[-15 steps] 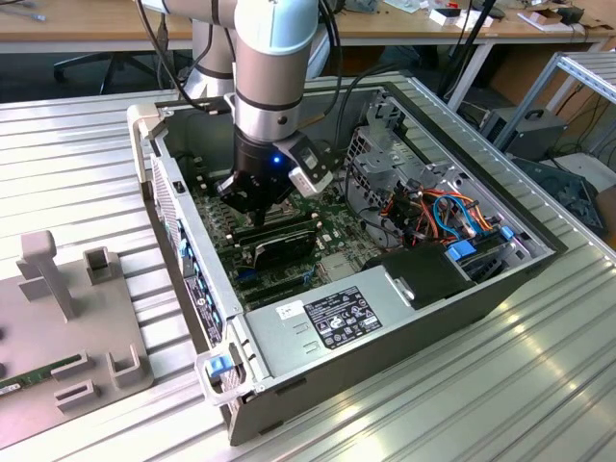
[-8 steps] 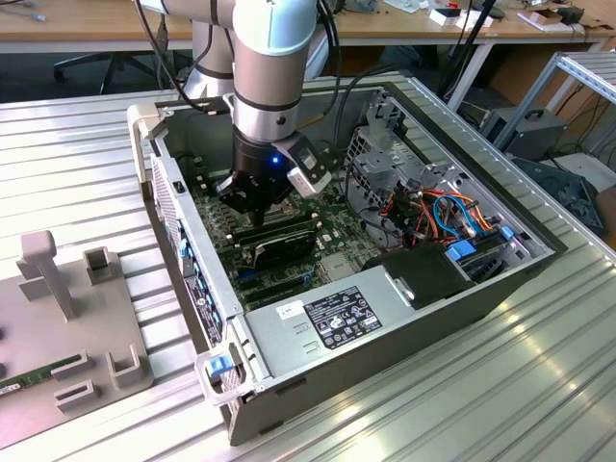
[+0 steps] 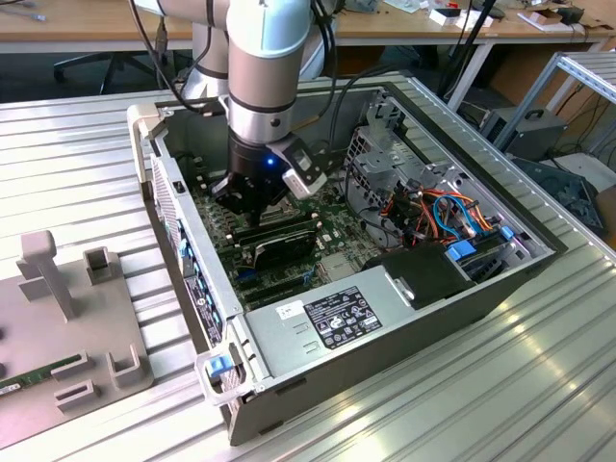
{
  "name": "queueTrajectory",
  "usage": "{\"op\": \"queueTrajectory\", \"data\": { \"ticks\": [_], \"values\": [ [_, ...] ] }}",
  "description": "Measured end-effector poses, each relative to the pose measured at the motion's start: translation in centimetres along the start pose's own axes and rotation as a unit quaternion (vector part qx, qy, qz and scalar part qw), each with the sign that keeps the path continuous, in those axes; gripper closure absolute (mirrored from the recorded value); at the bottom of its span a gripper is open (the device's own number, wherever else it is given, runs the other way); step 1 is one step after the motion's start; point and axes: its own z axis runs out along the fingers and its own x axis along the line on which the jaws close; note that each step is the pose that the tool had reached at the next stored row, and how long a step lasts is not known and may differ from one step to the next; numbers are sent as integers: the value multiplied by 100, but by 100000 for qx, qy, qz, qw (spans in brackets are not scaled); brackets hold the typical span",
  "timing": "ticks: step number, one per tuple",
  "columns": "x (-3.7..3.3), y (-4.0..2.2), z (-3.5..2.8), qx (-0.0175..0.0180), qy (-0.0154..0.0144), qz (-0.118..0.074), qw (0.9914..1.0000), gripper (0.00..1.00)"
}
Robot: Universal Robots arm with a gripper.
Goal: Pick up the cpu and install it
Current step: 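Install the second cpu locking lever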
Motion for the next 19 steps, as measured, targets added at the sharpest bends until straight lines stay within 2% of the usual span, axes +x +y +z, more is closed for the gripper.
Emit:
{"op": "queueTrajectory", "data": {
  "ticks": [5, 19],
  "values": [
    [24, 9, 21, 5, 8, 1, 100000, 89],
    [28, 44, 40, -2, 8, -1, 100000, 89]
  ]
}}
